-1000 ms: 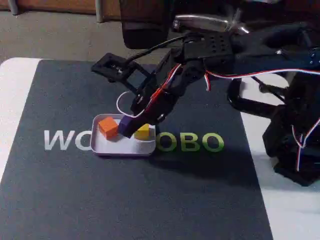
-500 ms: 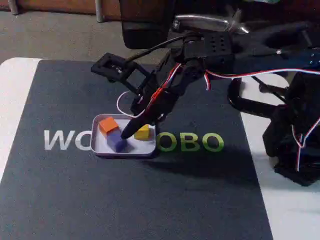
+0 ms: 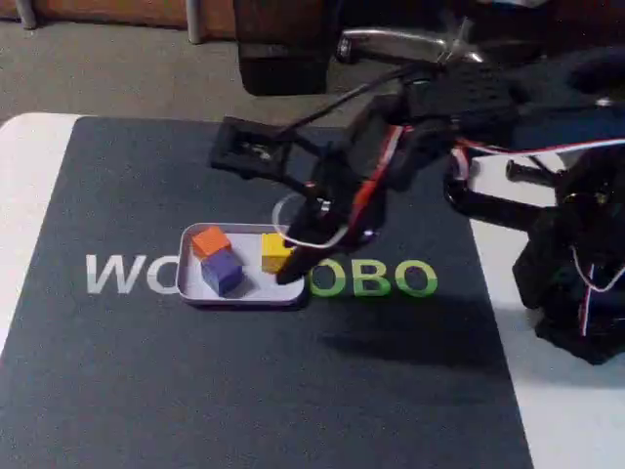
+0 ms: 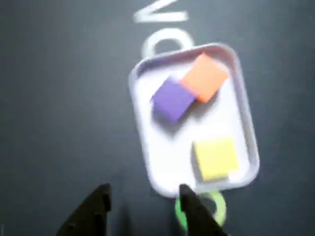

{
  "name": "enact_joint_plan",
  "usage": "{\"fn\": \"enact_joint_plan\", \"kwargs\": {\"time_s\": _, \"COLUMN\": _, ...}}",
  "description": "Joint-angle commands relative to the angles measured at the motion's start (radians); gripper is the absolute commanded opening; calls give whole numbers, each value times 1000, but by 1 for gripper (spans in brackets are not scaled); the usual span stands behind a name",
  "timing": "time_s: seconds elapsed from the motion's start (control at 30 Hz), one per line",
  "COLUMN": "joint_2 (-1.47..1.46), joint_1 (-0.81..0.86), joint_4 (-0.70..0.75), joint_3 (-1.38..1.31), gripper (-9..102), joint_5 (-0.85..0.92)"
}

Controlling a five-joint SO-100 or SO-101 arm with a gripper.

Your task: Move blocks one by one until all three blocks are in the tray.

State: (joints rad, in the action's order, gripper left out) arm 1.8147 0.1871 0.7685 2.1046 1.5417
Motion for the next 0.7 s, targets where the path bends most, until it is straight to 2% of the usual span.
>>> {"fn": "enact_joint_plan", "kwargs": {"time_s": 0.0, "joint_2": 147, "joint_1": -35, "joint_4": 3, "joint_3": 61, "gripper": 15, "joint_5": 18}}
{"fn": "enact_joint_plan", "kwargs": {"time_s": 0.23, "joint_2": 307, "joint_1": -80, "joint_4": -12, "joint_3": 196, "gripper": 14, "joint_5": 51}}
{"fn": "enact_joint_plan", "kwargs": {"time_s": 0.4, "joint_2": 535, "joint_1": -95, "joint_4": -34, "joint_3": 380, "gripper": 9, "joint_5": 104}}
{"fn": "enact_joint_plan", "kwargs": {"time_s": 0.57, "joint_2": 1015, "joint_1": -80, "joint_4": -51, "joint_3": 713, "gripper": 8, "joint_5": 193}}
{"fn": "enact_joint_plan", "kwargs": {"time_s": 0.67, "joint_2": 1393, "joint_1": -92, "joint_4": 69, "joint_3": 899, "gripper": 7, "joint_5": 232}}
